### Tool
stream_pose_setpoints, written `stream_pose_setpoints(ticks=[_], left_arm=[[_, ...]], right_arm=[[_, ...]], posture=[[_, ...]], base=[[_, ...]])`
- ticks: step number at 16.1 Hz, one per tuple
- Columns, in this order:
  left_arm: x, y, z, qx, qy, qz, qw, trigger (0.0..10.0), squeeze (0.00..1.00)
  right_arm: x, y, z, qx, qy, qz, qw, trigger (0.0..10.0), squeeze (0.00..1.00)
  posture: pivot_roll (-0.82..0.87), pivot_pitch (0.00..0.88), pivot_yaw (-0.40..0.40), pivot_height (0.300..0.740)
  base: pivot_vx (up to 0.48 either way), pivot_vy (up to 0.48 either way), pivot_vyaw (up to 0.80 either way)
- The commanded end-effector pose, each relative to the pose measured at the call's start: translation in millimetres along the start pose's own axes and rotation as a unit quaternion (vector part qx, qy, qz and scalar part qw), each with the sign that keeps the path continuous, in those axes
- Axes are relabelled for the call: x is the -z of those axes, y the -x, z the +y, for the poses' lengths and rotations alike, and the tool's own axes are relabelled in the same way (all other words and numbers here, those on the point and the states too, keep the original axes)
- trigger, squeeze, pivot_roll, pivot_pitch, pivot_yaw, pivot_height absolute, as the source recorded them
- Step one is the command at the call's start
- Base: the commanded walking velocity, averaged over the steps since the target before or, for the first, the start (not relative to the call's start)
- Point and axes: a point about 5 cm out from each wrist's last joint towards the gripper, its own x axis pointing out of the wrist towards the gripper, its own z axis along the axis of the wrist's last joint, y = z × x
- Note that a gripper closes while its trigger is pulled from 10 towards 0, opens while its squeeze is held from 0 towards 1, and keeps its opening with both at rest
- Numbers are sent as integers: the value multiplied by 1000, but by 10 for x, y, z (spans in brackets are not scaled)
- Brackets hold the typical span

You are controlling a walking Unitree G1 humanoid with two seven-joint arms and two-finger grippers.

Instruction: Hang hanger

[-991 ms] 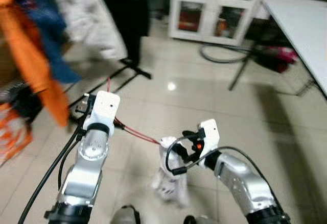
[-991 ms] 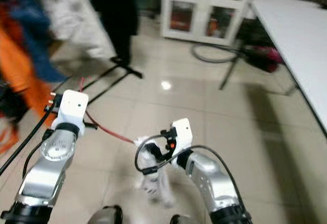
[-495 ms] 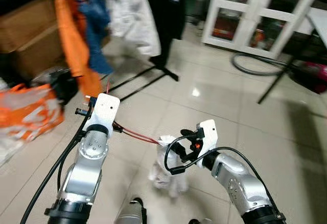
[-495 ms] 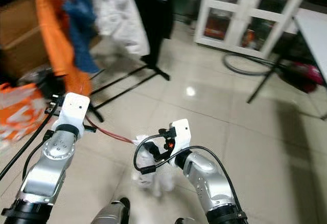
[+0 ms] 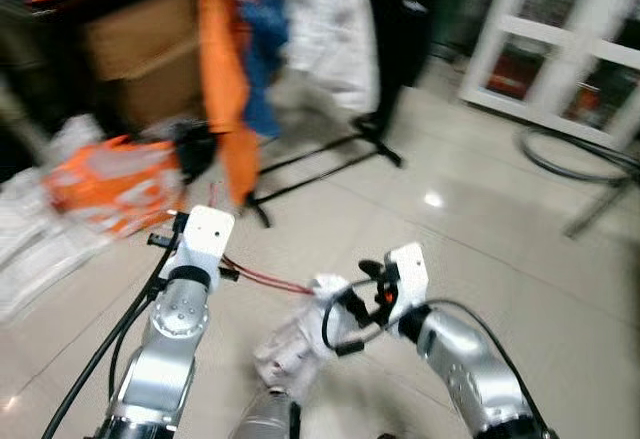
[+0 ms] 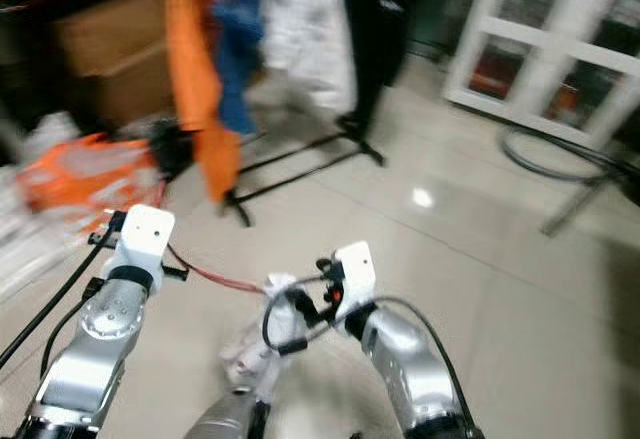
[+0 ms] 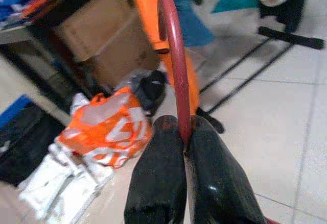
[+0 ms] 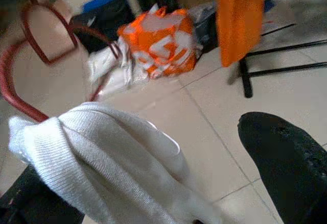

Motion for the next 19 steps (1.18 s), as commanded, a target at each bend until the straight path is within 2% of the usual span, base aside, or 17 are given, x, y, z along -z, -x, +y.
stream_pose_setpoints(ticks=[1, 2, 3, 5, 6, 8, 11, 13, 14, 15, 17, 18, 19], left_arm=[[24, 30, -8, 6, -14, -8, 1000, 10000, 0], [-9, 46, 1, 0, -47, -58, 997, 10000, 0], [5, 75, 7, -7, -102, -114, 988, 10000, 0], [219, 102, 66, -29, -114, -117, 986, 10000, 0], [265, 114, 77, -34, -123, -117, 985, 10000, 0], [285, 222, 45, -34, -134, -156, 978, 10000, 0], [250, 384, -51, 2, -138, -197, 971, 10000, 0], [185, 377, -81, 14, -131, -207, 969, 10000, 0], [137, 335, -64, 11, -116, -203, 972, 10000, 0], [140, 329, -57, 10, -112, -199, 974, 10000, 0], [161, 316, -42, 9, -115, -186, 976, 10000, 0], [134, 320, -101, 38, -86, -192, 977, 10000, 0], [82, 312, -178, 80, -65, -206, 973, 10000, 0]], right_arm=[[-19, 10, -20, 12, 34, -15, 999, 10000, 0], [30, 26, -52, 28, 54, -18, 998, 10000, 0], [59, 33, -92, 50, 52, -26, 997, 10000, 71], [50, 29, -122, 73, 62, -40, 995, 10000, 110], [37, 25, -127, 78, 68, -44, 994, 10000, 114], [-1, 17, -153, 97, 98, -67, 988, 10000, 114], [-29, 51, -114, 100, 129, -80, 983, 10000, 137], [15, 81, -57, 81, 148, -72, 983, 10000, 94], [45, 79, -18, 72, 173, -58, 981, 10000, 0], [51, 76, -16, 72, 171, -54, 981, 10000, 0], [7, 107, 45, 42, 186, -52, 980, 10000, 0], [21, 130, 102, -2, 166, -43, 985, 10000, 0], [38, 151, 123, -39, 155, -31, 987, 10000, 0]], posture=[[11, 92, 15, 740], [16, 93, 14, 740], [19, 94, 13, 740], [17, 95, 10, 740], [15, 96, 10, 740], [9, 97, 9, 740], [8, 106, 7, 740], [11, 109, 4, 740], [11, 111, 4, 740], [11, 111, 4, 740], [11, 111, 6, 740], [11, 116, 10, 740], [7, 115, 10, 740]], base=[[0, 0, 638], [0, 0, 625], [0, 0, 613], [0, 0, 613], [0, 0, 613], [0, 0, 656], [0, 0, 667], [0, 0, 675], [0, 0, 575], [0, 0, 0], [0, 0, 0], [0, 0, 0], [0, 0, 0]])
